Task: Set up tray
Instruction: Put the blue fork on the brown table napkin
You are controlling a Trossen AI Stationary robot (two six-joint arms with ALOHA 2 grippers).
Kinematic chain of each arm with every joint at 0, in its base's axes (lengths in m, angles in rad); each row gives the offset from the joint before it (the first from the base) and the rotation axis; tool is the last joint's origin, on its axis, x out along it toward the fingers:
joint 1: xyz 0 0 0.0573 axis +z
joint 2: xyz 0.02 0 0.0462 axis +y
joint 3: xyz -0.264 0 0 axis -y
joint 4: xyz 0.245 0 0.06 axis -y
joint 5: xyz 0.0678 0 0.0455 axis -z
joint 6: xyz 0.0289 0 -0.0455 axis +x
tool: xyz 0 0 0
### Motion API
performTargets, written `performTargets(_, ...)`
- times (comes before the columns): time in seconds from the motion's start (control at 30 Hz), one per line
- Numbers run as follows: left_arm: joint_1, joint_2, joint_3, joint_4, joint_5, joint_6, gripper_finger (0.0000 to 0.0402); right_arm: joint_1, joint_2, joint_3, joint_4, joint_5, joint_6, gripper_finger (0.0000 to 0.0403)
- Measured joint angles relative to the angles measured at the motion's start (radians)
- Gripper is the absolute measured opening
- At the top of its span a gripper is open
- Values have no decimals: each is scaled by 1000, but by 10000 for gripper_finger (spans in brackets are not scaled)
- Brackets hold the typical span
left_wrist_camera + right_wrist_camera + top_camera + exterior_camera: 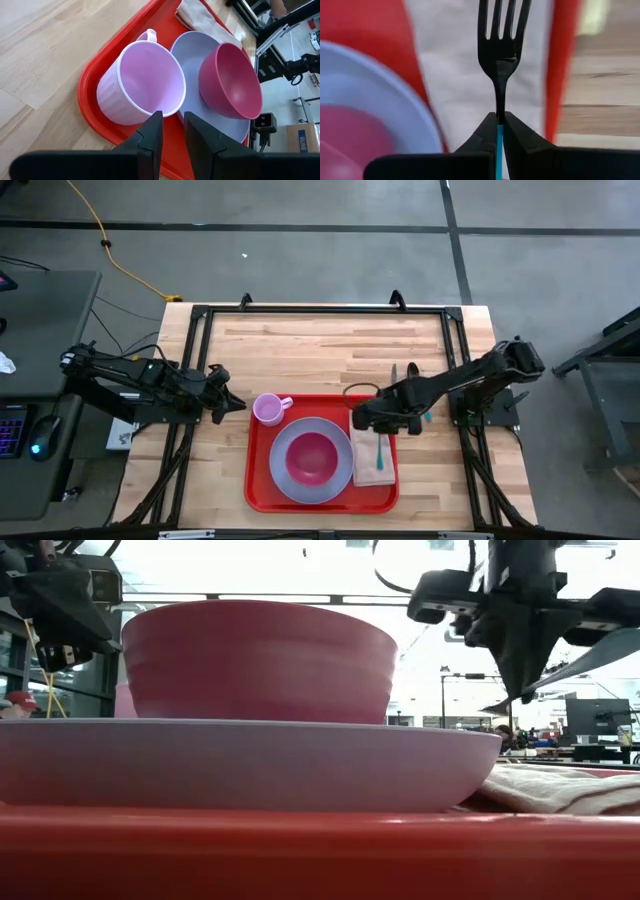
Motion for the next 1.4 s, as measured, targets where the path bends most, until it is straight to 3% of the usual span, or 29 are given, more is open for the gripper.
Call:
performTargets(0.27,0,0,0,2,-1,0,111,29,89,0,159,-32,10,0)
performTargets(0.7,0,0,0,0,-1,0,111,48,107,0,80,-15,24,0)
performTargets(1.4,0,0,0,-2,-12,0,111,47,204,0,156,-12,-19,0)
